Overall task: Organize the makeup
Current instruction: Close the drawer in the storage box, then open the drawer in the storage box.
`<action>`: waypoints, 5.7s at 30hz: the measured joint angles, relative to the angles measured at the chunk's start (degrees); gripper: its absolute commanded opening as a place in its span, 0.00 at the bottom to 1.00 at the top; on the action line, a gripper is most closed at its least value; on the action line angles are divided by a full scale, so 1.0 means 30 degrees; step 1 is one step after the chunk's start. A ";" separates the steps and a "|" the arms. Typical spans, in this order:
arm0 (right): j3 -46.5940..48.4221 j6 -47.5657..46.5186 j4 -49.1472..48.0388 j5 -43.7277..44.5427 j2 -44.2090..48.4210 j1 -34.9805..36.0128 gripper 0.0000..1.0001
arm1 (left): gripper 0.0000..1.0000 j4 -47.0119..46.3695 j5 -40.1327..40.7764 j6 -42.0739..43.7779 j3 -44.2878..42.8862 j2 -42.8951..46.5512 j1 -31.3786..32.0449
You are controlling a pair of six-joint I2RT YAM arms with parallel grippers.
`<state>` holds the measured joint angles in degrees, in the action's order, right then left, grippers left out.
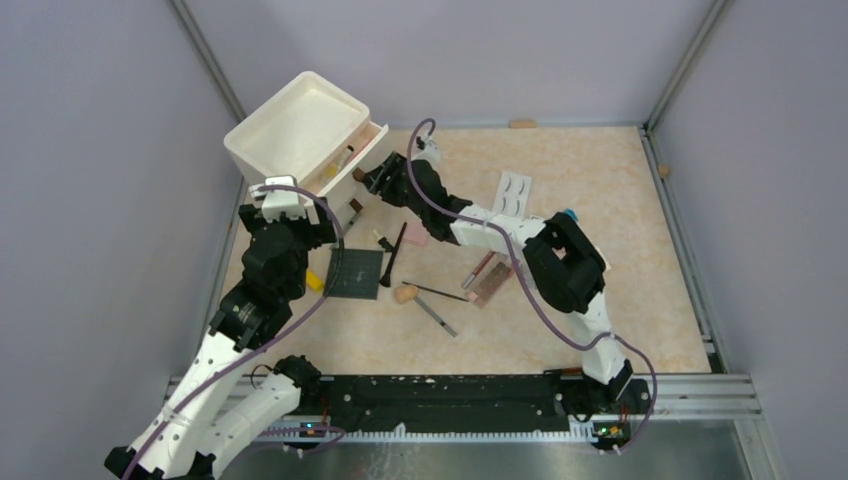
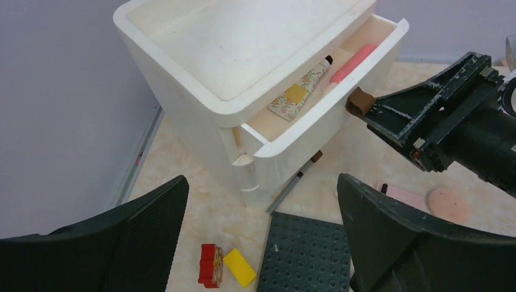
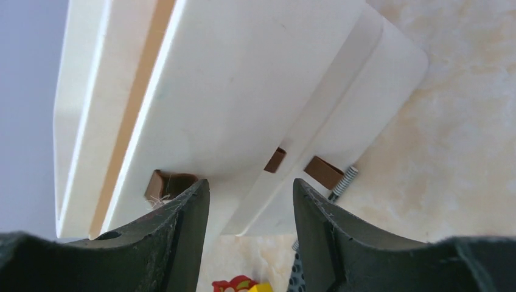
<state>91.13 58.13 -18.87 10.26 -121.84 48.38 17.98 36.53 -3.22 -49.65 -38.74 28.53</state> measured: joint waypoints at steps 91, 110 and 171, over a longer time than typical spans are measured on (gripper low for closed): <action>0.4452 0.3490 -0.6834 -0.5829 -0.7315 -0.1071 0.23 | 0.98 -0.0342 -0.0750 0.0058 0.0102 0.0197 -0.0539; -0.1253 0.1909 -0.9908 -0.4991 -0.4065 -0.1100 0.00 | 0.99 -0.0364 -0.0882 0.0066 0.0124 0.0182 -0.0590; -1.1766 -0.1916 -0.9639 -0.2106 0.4699 -0.1100 0.06 | 0.99 -0.0423 -0.1239 0.0109 0.0146 -0.0510 -0.0758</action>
<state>55.83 52.38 -47.79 3.95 -107.74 45.08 16.71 32.82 -2.90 -49.21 -40.27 26.26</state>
